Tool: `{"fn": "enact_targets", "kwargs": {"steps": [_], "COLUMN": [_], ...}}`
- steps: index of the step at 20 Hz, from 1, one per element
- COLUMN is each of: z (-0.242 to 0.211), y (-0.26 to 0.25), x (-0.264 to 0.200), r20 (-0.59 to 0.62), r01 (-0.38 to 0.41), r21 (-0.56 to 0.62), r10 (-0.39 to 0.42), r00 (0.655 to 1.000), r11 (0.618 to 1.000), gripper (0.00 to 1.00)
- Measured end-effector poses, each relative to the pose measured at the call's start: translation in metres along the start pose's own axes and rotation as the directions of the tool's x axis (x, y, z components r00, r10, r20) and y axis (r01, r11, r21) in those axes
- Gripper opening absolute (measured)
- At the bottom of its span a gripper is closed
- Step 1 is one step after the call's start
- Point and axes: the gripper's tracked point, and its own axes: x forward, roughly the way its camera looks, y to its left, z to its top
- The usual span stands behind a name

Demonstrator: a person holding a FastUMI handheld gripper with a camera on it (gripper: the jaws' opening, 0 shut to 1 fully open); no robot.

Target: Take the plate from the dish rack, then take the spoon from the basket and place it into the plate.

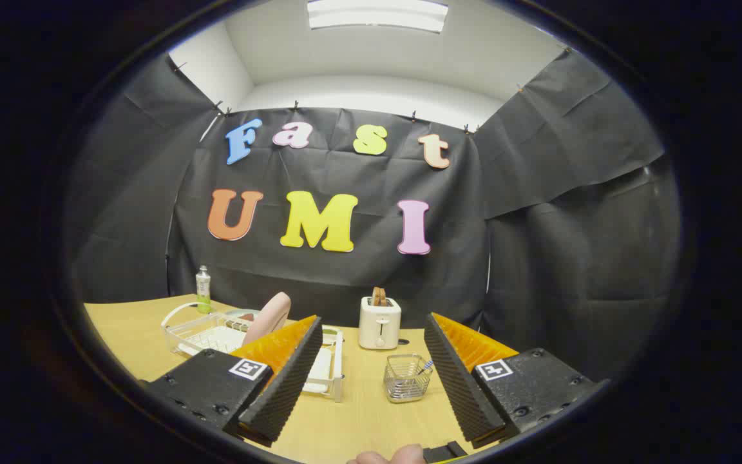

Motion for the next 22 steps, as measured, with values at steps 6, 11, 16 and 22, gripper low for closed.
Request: {"fn": "enact_targets", "kwargs": {"steps": [6, 11, 16, 22], "z": [0.003, 0.000, 0.006, 0.026], "y": [0.012, 0.019, 0.035, 0.059], "x": [0.005, 0.012, 0.019, 0.030], "r20": [-0.002, -0.019, -0.024, -0.012], "r01": [-0.024, -0.032, -0.060, -0.085], "r21": [-0.002, -0.001, 0.012, 0.010], "r10": [0.024, 0.032, 0.060, 0.085], "r00": [1.000, 0.999, 0.998, 0.996], "r11": [1.000, 0.999, 0.998, 0.996], "gripper": [1.00, 1.00, 1.00, 1.00]}}
